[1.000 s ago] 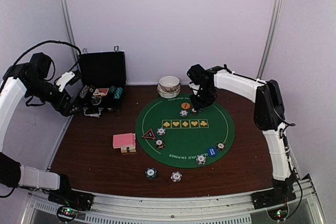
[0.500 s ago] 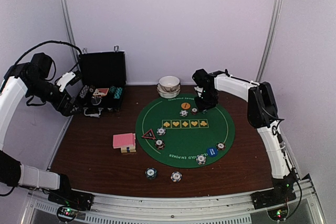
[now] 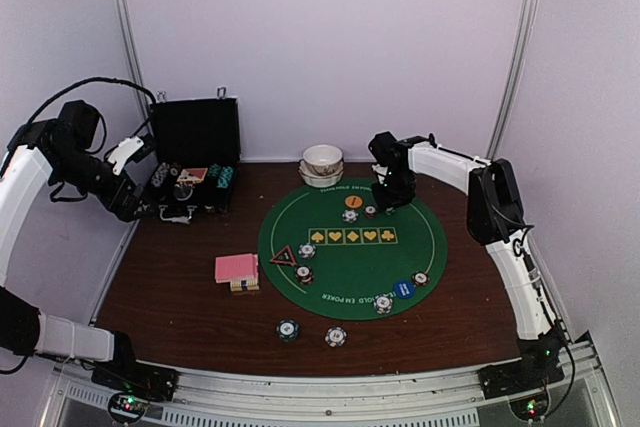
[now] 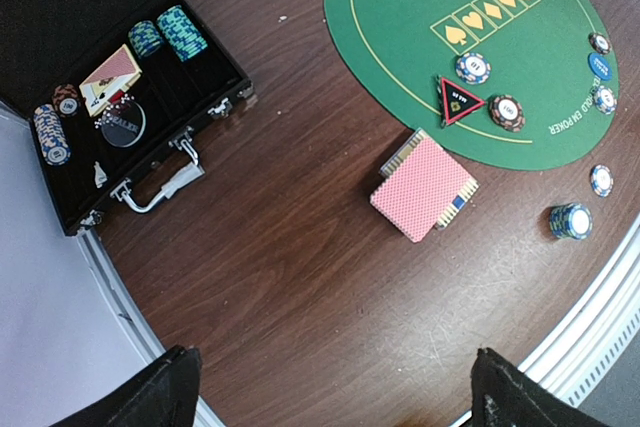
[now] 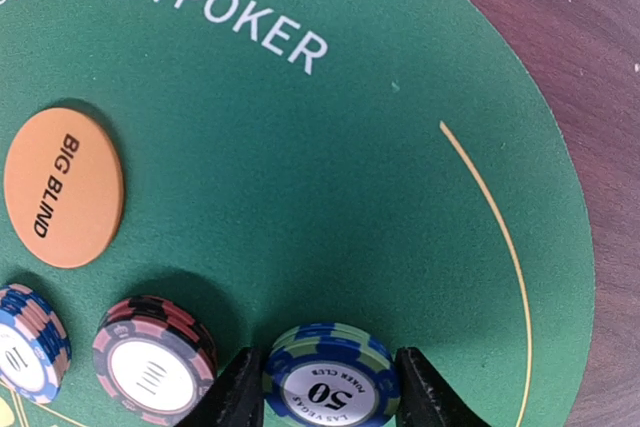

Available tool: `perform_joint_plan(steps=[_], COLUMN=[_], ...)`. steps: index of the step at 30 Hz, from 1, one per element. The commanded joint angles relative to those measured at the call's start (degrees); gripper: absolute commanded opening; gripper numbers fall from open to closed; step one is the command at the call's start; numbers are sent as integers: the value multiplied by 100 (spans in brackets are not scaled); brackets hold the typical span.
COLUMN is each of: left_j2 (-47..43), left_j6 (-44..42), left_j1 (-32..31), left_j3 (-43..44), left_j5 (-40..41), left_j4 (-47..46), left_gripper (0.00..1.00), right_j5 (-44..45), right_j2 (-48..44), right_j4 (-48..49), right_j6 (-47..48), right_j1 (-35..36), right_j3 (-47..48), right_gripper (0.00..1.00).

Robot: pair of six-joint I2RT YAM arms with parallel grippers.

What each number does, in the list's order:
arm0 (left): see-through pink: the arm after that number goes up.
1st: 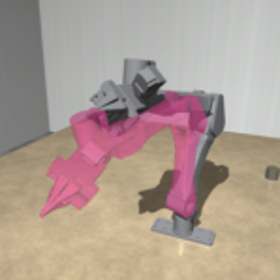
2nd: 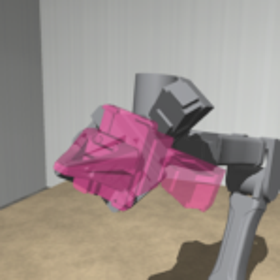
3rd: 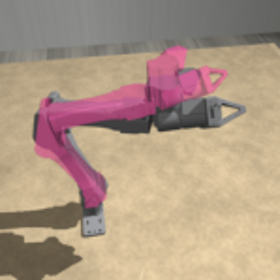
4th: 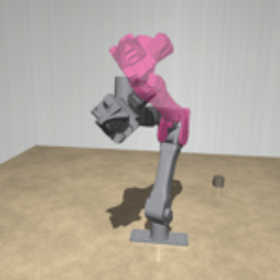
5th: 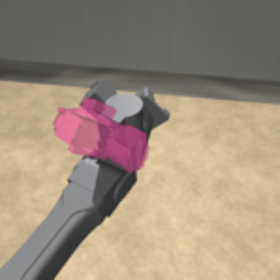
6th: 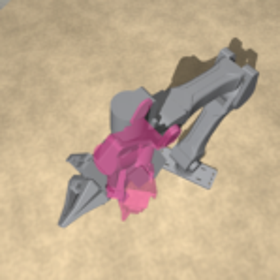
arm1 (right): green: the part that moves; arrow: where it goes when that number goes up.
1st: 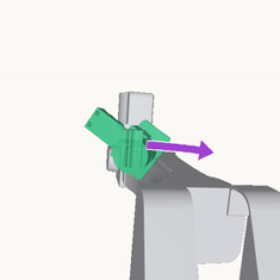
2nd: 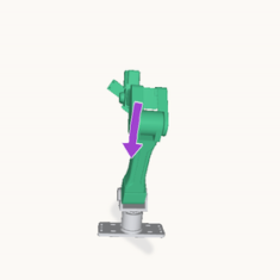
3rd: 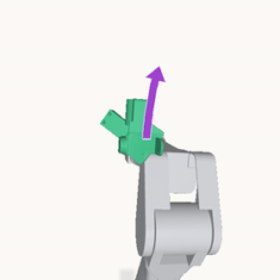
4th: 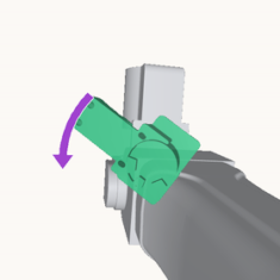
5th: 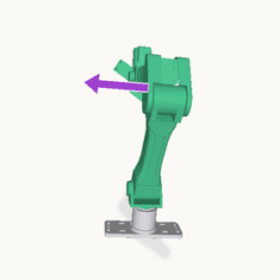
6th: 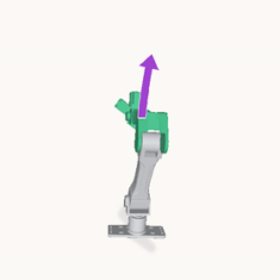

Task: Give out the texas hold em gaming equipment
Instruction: Place the poker chips pile in the big blind area.

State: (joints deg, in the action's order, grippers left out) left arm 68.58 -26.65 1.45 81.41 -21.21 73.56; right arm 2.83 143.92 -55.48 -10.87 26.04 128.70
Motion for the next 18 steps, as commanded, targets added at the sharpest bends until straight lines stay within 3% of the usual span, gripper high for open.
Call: perform_joint_plan(steps=[1,6,12,18], left_j2=[42,33,8,4], left_j6=[-33,-11,3,2], left_j1=[40,35,41,40], left_j3=[174,183,182,180], left_j5=[-13,-61,-65,-14], left_j4=[-27,-29,-31,-28], left_gripper=[98,98,98,98], right_j5=[6,-13,-144,-118], right_j2=[44,-259,-908,-2147], right_j4=[-12,-6,-10,344], right_j6=[-84,-90,-118,-62], right_j1=[-47,-47,22,560], right_j3=[64,90,1,-1069], right_gripper=[48,58,60,72])
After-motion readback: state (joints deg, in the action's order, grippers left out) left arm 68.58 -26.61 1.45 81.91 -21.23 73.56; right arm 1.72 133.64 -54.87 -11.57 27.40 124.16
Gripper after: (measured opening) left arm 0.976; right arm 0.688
